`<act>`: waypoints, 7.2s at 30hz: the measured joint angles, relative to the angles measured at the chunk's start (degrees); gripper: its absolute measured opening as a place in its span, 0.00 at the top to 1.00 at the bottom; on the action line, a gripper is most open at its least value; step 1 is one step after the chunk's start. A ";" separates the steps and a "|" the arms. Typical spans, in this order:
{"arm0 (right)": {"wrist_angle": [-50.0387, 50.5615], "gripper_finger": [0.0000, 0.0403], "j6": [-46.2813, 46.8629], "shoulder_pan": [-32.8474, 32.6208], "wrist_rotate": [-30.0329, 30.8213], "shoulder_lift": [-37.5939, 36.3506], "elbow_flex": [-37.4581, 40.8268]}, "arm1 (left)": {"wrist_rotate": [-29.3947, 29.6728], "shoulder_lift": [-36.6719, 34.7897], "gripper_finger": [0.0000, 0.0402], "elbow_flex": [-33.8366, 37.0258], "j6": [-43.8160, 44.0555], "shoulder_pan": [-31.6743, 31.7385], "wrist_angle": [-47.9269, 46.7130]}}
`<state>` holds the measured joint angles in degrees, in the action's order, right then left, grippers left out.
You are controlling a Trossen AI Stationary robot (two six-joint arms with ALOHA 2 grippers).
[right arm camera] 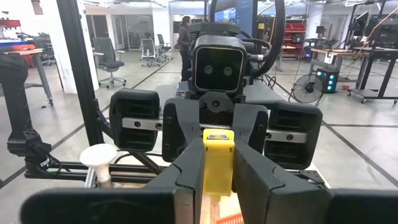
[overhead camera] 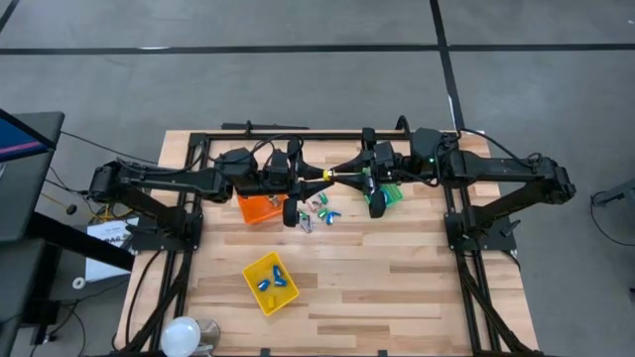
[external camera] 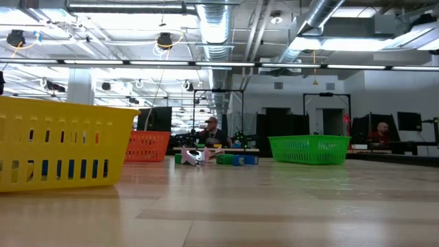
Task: Pick and place Stapler, Stapler remover, tape
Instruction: Put the yellow stapler into the yellow basket, then put the blue stapler into the yellow basket
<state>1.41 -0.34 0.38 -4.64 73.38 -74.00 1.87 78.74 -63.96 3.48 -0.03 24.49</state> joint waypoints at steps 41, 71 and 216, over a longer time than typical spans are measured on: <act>8.02 0.51 1.40 0.52 1.88 -6.06 -0.02 | -10.39 -4.47 0.84 -0.04 2.86 -1.27 -20.24; 11.64 0.69 3.43 0.39 1.68 -4.35 0.02 | -11.27 -4.92 0.84 12.66 5.84 -15.96 -58.82; 26.65 0.60 -5.68 10.10 -4.50 38.49 4.87 | -2.97 -25.44 0.68 19.67 11.35 0.59 -29.18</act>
<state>28.06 -6.02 10.48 -9.15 111.87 -69.12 -1.10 53.30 -44.29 14.83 0.56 -4.69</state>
